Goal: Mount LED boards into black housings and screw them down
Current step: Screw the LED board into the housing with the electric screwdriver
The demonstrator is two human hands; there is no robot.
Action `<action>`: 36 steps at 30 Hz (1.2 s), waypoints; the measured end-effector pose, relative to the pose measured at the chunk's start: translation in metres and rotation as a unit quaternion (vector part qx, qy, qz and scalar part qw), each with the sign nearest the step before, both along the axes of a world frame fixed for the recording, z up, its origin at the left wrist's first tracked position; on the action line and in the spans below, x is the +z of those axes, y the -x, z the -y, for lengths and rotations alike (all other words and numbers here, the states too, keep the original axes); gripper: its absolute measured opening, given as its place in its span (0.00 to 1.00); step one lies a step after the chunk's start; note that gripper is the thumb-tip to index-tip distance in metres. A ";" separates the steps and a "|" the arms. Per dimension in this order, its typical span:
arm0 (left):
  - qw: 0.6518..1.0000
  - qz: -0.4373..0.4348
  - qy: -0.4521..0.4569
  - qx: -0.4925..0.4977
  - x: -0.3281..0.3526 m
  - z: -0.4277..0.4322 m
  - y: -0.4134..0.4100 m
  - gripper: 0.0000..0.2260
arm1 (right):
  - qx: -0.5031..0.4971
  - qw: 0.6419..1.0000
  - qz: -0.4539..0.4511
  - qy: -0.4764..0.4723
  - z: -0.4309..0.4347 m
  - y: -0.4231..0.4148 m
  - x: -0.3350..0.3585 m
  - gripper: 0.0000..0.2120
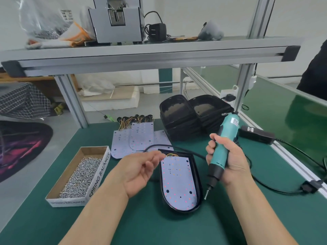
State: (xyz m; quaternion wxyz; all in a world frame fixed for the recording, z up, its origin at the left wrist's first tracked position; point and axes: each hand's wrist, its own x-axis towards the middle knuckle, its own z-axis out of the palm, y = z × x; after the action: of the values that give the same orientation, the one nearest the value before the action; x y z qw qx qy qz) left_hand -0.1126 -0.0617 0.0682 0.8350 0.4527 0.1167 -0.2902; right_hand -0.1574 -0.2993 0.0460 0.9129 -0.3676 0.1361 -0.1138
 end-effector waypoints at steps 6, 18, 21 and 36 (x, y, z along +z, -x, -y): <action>0.993 -0.048 0.095 -0.046 0.009 0.018 -0.002 0.12 | -0.037 0.999 0.034 -0.014 -0.001 -0.011 0.021 0.08; 0.993 0.050 -0.044 -0.100 -0.004 0.045 0.005 0.05 | -0.142 0.986 0.080 -0.026 -0.008 -0.025 0.047 0.06; 0.995 -0.001 -0.010 -0.095 -0.004 0.047 0.002 0.03 | -0.183 0.979 0.076 -0.050 -0.009 -0.030 0.048 0.07; 0.995 -0.051 0.058 -0.069 -0.006 0.056 0.004 0.07 | -0.303 0.944 0.132 -0.008 -0.023 -0.033 0.054 0.09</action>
State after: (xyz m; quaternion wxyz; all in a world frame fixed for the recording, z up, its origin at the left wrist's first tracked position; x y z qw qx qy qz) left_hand -0.1161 -0.1175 0.0623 0.8309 0.3949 0.1102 -0.3761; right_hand -0.1239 -0.2762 0.1003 0.8481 -0.2838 0.1198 -0.4312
